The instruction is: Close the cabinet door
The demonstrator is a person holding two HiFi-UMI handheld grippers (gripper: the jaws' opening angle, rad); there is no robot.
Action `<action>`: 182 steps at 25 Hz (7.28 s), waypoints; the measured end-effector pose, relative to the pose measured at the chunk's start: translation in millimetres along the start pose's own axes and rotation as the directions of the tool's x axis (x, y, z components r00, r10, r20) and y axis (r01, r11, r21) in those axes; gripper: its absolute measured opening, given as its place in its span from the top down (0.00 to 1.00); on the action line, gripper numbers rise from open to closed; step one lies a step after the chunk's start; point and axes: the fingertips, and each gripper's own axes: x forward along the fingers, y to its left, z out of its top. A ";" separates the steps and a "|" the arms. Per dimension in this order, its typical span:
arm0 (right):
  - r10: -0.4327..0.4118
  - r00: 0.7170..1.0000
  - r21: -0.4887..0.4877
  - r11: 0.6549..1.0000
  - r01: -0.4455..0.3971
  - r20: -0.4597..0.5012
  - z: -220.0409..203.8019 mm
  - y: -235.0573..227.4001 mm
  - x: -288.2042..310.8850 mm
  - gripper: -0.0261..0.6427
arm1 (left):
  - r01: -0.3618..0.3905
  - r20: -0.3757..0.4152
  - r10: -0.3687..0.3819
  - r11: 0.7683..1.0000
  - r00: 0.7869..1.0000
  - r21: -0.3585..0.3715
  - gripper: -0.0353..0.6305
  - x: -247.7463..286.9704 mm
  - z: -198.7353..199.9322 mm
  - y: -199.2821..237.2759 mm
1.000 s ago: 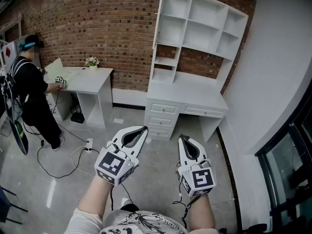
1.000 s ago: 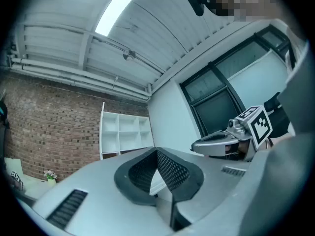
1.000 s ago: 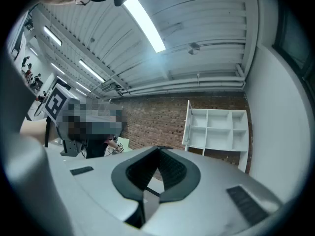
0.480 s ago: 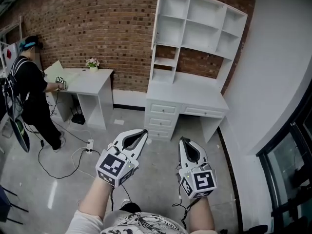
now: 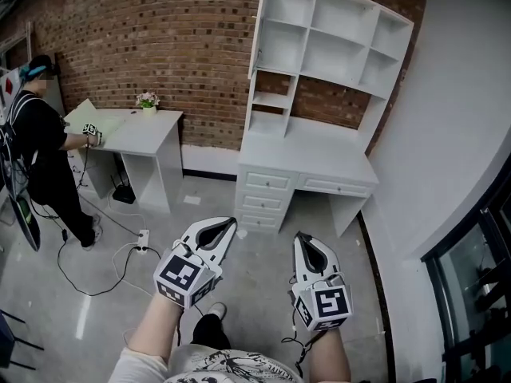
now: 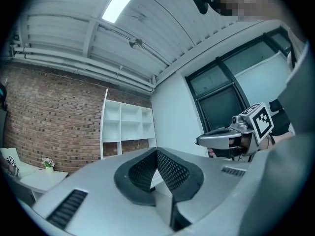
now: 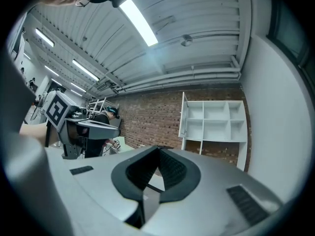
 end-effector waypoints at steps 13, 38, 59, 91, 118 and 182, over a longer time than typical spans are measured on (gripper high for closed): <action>-0.081 0.994 -0.032 0.996 0.079 -0.069 -37.4 -55.9 207.0 0.95 | 0.110 -0.014 -0.110 0.993 0.994 -0.035 0.93 151.0 -43.4 160.1; -0.030 0.995 -0.018 0.999 0.028 -0.091 -97.6 -200.1 510.9 0.95 | -0.016 0.010 0.017 0.997 1.000 -0.076 0.93 385.9 -87.5 381.7; 0.182 0.983 0.037 0.983 -0.181 -0.025 -97.4 -389.8 714.5 0.95 | -0.280 0.102 0.276 0.959 0.956 0.033 0.93 579.0 -46.1 488.8; 0.116 0.991 -0.067 0.991 -0.120 -0.060 -80.2 -376.5 812.4 0.95 | 0.184 0.456 -0.220 0.975 0.862 0.123 0.72 649.8 220.4 649.1; 0.057 0.994 -0.068 0.996 -0.063 -0.092 -105.4 -406.0 818.8 0.95 | 0.395 0.359 -0.436 0.900 0.825 0.186 0.79 686.6 227.7 611.2; 0.174 0.983 -0.027 0.984 -0.176 -0.049 -164.9 -699.7 882.2 0.95 | -0.191 0.248 0.108 0.921 0.963 0.338 0.79 1031.2 199.7 551.4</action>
